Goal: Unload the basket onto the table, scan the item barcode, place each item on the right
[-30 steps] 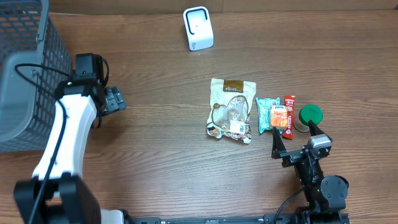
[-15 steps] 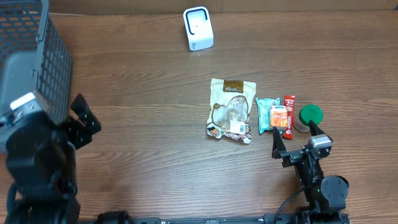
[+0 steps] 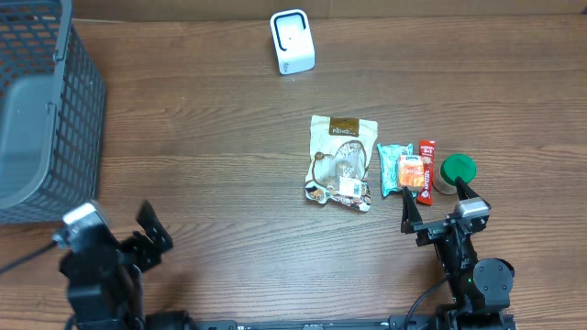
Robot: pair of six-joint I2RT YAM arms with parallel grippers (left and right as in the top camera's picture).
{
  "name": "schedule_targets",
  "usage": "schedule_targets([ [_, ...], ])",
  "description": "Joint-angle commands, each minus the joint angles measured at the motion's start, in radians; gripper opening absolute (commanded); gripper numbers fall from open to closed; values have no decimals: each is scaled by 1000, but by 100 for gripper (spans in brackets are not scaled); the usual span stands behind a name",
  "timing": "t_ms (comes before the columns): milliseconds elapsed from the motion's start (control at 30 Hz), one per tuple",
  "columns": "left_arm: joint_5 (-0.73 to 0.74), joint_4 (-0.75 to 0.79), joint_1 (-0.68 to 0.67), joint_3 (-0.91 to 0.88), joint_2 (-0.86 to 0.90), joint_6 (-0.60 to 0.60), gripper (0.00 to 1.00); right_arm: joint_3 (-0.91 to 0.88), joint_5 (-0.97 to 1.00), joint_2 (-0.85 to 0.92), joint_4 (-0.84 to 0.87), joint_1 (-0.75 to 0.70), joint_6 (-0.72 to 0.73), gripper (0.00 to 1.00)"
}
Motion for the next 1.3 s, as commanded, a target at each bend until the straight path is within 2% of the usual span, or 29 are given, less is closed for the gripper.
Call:
schedule_targets([
  [0, -10, 51, -3, -116, -106, 3, 100, -11, 5, -8, 3, -3, -2, 100],
  [200, 69, 347, -3, -239, -281, 4, 100, -11, 5, -8, 3, -3, -1, 100],
  [500, 188, 1126, -4, -430, -404, 3, 100, -11, 5, -8, 3, -3, -2, 100],
  [667, 216, 1372, -4, -553, -404, 3, 100, -11, 5, -8, 3, -3, -2, 100],
  [1067, 226, 1385, -4, -798, -404, -26, 100, -11, 5, -8, 3, -3, -2, 100],
  [1267, 204, 1135, -4, -795, -404, 18, 100, -11, 5, -8, 3, -3, -2, 100],
])
